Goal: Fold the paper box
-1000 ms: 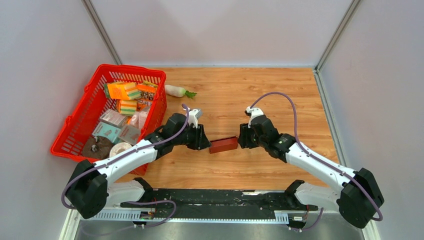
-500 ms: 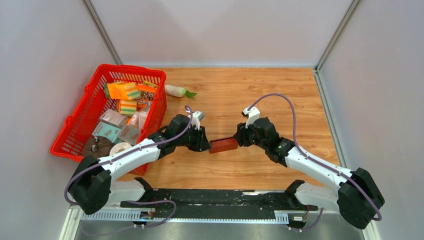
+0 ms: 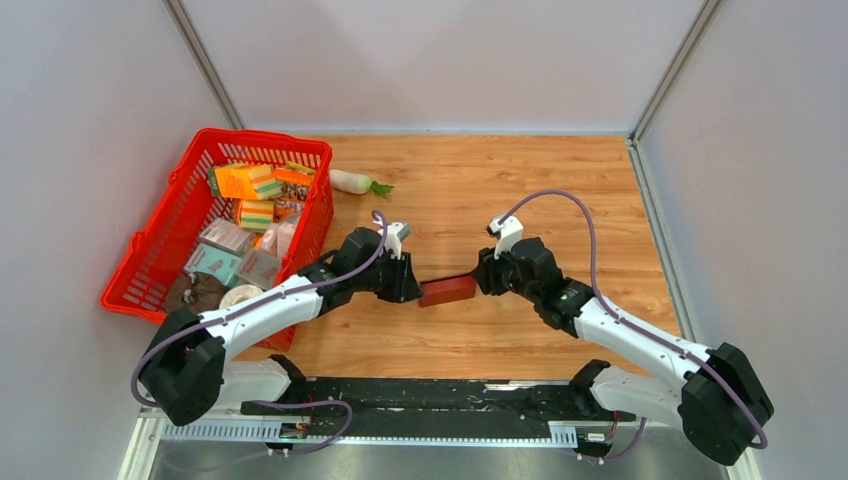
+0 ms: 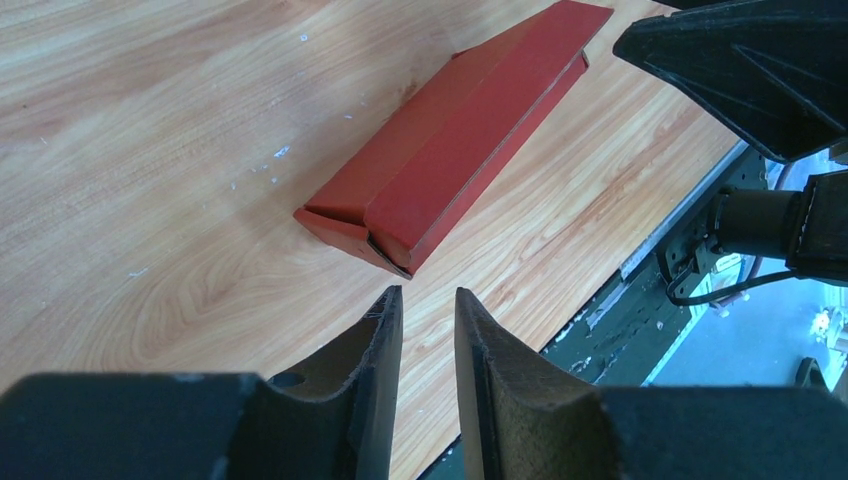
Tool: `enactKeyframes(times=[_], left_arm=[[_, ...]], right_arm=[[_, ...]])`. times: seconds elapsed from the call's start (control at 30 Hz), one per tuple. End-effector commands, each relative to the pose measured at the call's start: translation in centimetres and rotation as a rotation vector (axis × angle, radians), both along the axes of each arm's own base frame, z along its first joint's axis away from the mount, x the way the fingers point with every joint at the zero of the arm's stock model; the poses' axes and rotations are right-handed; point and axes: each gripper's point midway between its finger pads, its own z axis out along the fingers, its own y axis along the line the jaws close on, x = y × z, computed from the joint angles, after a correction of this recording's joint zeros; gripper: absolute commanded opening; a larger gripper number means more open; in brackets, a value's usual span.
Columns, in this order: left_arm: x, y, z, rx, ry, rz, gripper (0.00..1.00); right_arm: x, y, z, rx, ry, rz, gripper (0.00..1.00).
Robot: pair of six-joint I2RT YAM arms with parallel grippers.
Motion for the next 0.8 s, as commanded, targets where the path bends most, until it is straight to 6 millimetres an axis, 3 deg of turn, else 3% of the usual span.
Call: enactKeyframes(times=[0.0,0.33,0.77], left_arm=[[0.8,-1.0,1.7,-0.036,-0.035,-0.008,0.33],[0.8,-1.1,1.6,-0.035,-0.025,-0.015,0.3],[0.9,-1.2,1.1,-0.024,-0.021,-0.016,0.28]], right_arm=[[0.8,-0.6,-0.5,-0.037,-0.018,-0.014,0.37],[0.9,1.0,-0.1,0.0,-0.067,0.071,0.31],[1.7,0.6,-0.5,-0.021,-0.083,0.032,0.23]])
